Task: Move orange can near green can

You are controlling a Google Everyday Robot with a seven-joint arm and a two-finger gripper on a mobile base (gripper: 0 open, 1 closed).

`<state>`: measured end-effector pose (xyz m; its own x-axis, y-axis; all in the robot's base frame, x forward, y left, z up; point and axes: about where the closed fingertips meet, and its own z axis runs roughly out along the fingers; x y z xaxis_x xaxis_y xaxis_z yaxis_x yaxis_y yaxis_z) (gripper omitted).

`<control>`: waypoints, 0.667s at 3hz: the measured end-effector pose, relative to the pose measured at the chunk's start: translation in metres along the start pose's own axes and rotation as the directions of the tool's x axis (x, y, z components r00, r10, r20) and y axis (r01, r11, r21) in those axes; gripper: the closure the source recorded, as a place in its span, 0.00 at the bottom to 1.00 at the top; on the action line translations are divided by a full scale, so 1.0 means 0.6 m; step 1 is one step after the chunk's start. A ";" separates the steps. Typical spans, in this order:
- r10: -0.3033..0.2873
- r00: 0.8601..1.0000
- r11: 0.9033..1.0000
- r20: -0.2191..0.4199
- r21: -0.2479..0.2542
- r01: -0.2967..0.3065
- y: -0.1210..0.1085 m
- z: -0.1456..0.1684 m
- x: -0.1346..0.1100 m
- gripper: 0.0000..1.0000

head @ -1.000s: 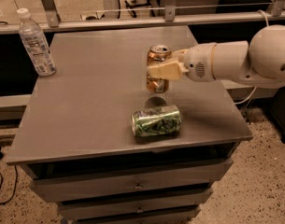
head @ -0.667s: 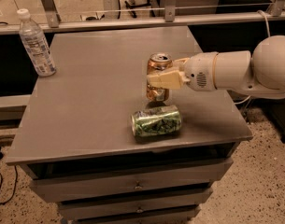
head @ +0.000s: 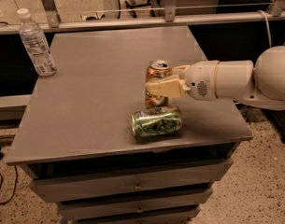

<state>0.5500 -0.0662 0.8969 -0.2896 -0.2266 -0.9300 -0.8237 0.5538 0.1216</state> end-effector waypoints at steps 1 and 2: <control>0.002 1.000 1.000 0.003 -0.002 -0.002 0.011 -0.003 0.004 0.07; 0.001 1.000 1.000 0.006 0.000 -0.001 0.017 -0.007 0.007 0.00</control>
Offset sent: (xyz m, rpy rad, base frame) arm -0.0153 -0.0040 -0.0021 0.0090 -0.0039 -0.0135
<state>0.5387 -0.0648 0.8959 -0.2877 -0.2213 -0.9318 -0.8232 0.5544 0.1225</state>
